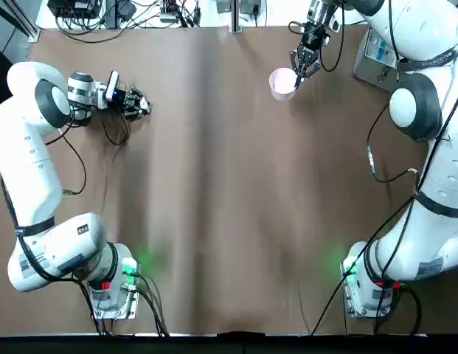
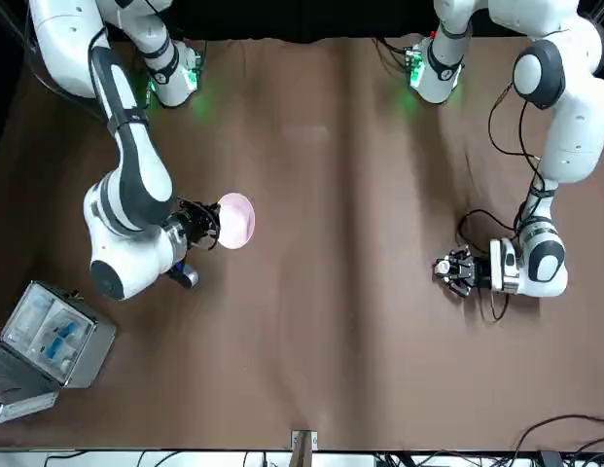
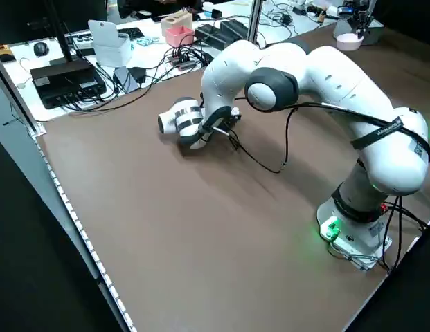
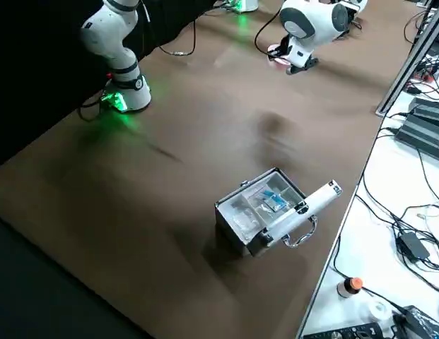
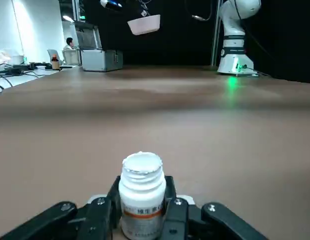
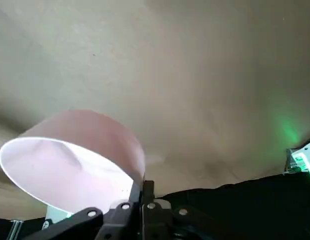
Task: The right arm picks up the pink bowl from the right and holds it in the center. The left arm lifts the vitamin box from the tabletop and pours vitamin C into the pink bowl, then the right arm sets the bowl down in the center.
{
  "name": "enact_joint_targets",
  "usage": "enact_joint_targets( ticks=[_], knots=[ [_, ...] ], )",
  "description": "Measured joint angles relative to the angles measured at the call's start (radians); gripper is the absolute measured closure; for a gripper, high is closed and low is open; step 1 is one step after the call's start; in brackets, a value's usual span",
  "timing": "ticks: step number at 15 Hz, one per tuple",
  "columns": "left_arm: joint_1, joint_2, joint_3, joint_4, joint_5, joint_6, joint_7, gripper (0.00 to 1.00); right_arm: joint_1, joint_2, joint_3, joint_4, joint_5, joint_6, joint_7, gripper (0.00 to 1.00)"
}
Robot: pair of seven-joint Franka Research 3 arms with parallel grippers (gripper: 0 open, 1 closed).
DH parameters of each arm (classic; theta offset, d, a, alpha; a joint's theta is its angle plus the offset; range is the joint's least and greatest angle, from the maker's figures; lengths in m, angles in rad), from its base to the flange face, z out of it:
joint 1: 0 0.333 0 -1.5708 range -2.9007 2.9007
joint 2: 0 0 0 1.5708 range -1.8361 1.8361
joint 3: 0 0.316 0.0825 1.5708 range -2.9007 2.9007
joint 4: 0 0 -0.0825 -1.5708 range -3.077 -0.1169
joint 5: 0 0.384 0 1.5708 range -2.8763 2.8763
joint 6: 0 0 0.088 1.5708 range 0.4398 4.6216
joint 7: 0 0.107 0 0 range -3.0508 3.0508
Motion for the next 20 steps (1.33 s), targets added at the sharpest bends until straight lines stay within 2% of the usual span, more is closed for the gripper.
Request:
enact_joint_targets(
  ticks=[5,10,11,15,20],
  knots=[
    [-0.056,-0.029,-0.007,0.025,0.017,-0.001,0.001,0.65,-0.010,0.000,-0.007,0.002,0.018,0.000,0.000,0.98],
    [-0.162,-0.164,-0.008,0.038,0.020,0.023,-0.044,0.65,-0.011,0.000,-0.007,0.020,0.032,0.001,0.000,0.98],
    [-0.193,-0.193,-0.033,0.037,0.020,0.067,-0.062,0.65,-0.009,0.000,-0.007,0.027,0.057,0.001,0.000,0.98],
    [-0.218,-0.223,-0.157,0.039,0.021,0.233,-0.154,0.65,0.018,0.000,-0.004,0.028,0.083,0.001,0.000,0.98],
    [-0.304,-0.294,-0.216,0.037,0.030,0.374,-0.313,0.65,0.080,0.008,-0.003,0.028,0.106,0.044,0.084,0.98]
  ],
)
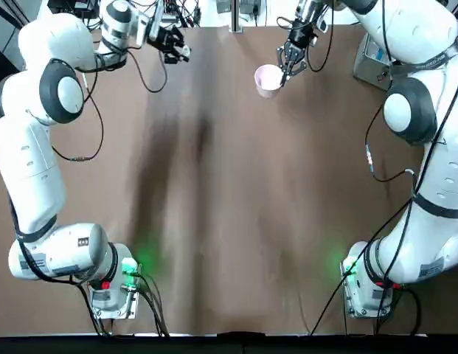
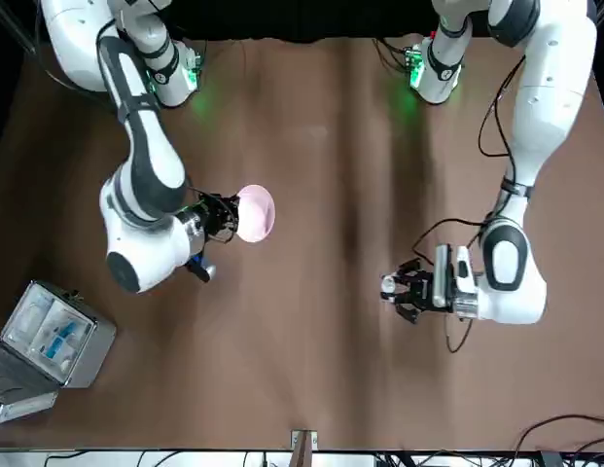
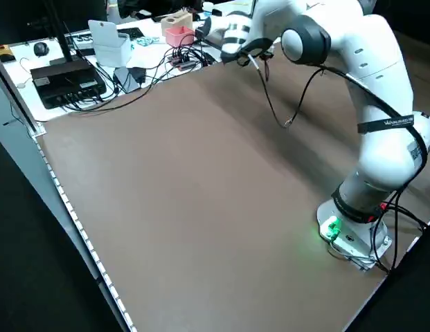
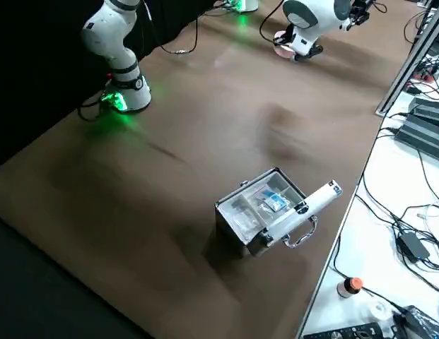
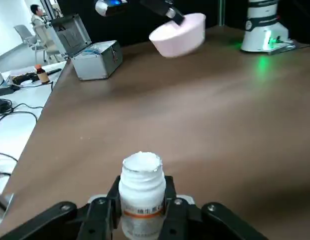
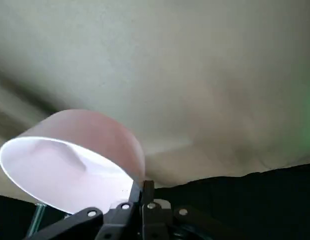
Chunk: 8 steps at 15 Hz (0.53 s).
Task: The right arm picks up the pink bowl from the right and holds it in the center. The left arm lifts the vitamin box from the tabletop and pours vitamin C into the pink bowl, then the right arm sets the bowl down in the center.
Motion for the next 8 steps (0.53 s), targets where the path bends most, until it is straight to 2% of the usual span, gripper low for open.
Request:
enact_joint_targets(
  ticks=[3,8],
  knots=[
    [-0.071,-0.026,-0.022,0.000,0.000,0.082,-0.061,0.65,0.045,0.012,0.001,0.000,0.014,0.046,0.058,0.98],
    [-0.150,-0.075,-0.023,-0.001,0.016,0.159,-0.139,0.65,0.132,0.032,0.002,0.000,0.091,0.282,0.170,0.98]
  ],
)
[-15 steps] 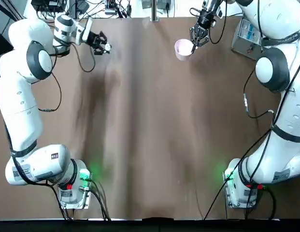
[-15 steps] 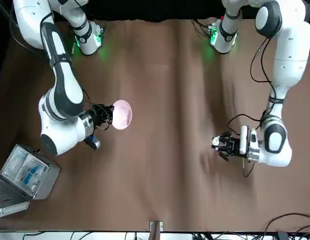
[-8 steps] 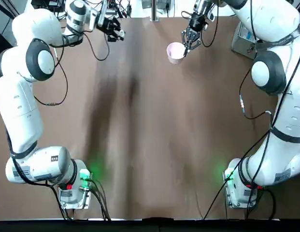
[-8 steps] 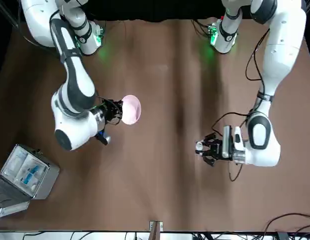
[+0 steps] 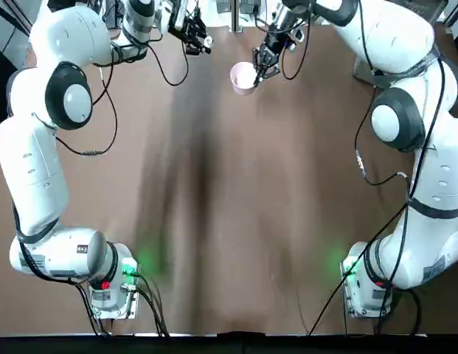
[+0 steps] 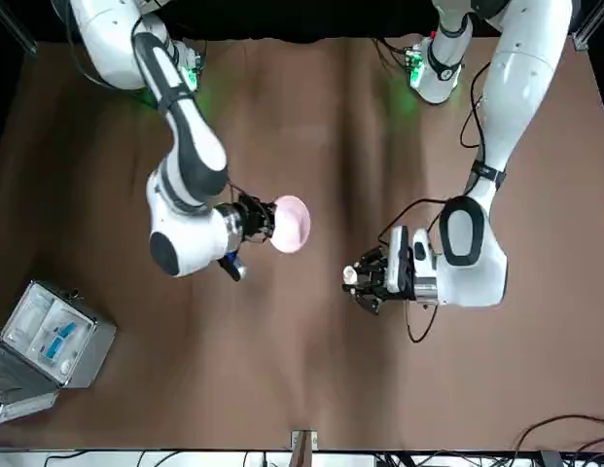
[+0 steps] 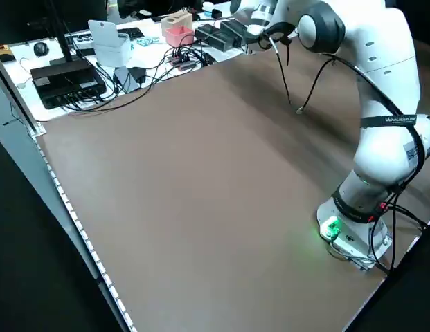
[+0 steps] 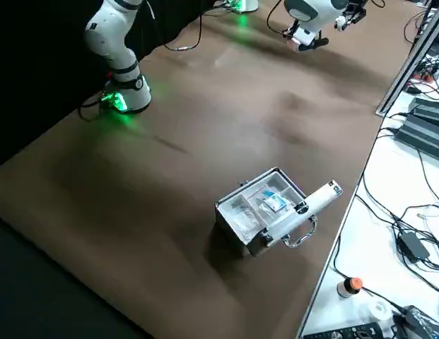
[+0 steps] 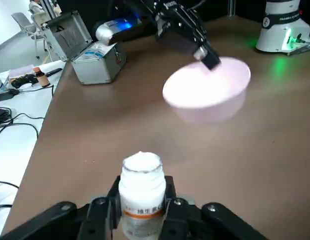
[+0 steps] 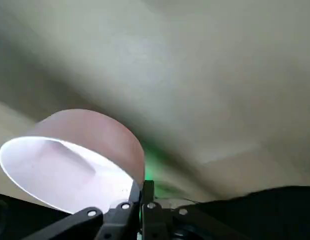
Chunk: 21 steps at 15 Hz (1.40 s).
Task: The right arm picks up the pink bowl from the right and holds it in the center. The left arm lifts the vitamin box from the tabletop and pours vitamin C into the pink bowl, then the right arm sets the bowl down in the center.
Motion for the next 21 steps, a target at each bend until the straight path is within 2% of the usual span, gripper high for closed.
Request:
enact_joint_targets(
  ticks=[4,11,15,21],
  knots=[
    [-0.057,-0.013,0.000,0.000,0.080,0.069,-0.033,0.65,0.047,0.026,0.000,0.024,0.013,0.065,0.080,0.98],
    [-0.070,-0.030,0.001,0.000,0.162,0.073,-0.035,0.65,0.106,0.130,0.000,0.091,0.037,0.130,0.244,0.98],
    [-0.080,-0.030,0.000,-0.001,0.283,0.074,-0.045,0.65,0.106,0.159,-0.002,0.113,0.109,0.118,0.282,0.98],
    [-0.082,-0.031,-0.017,-0.001,0.497,0.086,-0.047,0.65,0.105,0.161,-0.003,0.137,0.134,0.043,0.350,0.98]
  ],
)
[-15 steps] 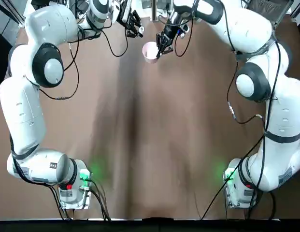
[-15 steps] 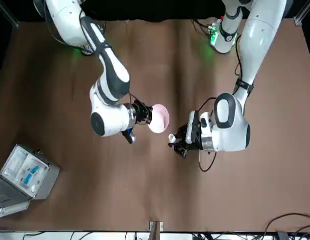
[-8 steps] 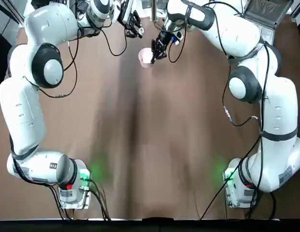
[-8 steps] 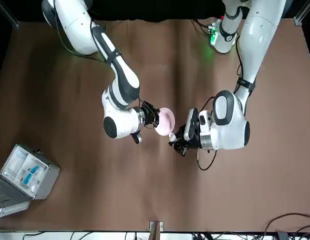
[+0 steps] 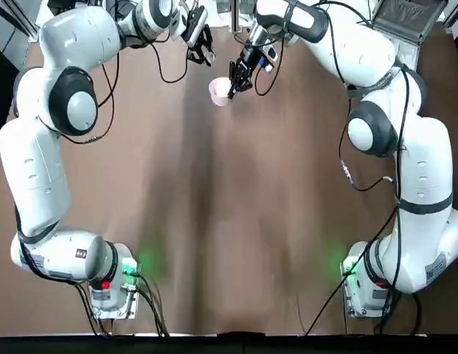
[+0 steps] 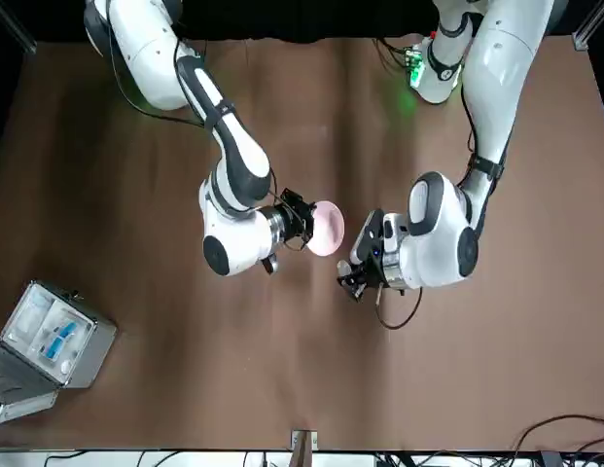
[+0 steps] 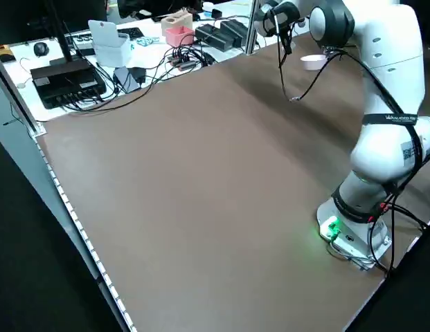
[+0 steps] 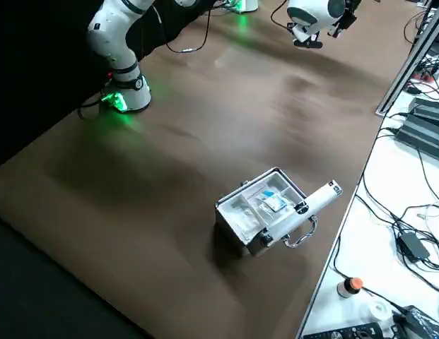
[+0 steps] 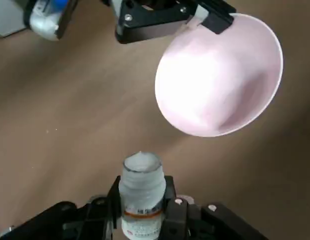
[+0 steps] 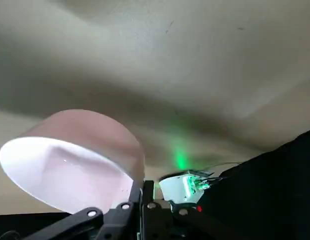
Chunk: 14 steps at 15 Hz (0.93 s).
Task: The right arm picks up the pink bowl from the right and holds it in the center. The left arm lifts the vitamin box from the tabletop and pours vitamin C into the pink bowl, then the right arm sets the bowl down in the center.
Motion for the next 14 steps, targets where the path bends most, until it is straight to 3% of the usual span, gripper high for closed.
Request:
enact_joint_targets(
  ticks=[8,14],
  knots=[
    [0.012,-0.042,-0.091,-0.018,0.068,0.007,0.000,0.65,0.000,0.001,-0.002,0.007,0.005,-0.002,0.007,0.98],
    [0.123,-0.064,-0.208,-0.080,0.189,0.006,0.001,0.65,-0.001,0.001,-0.007,0.014,0.005,-0.002,0.007,0.98]
  ],
)
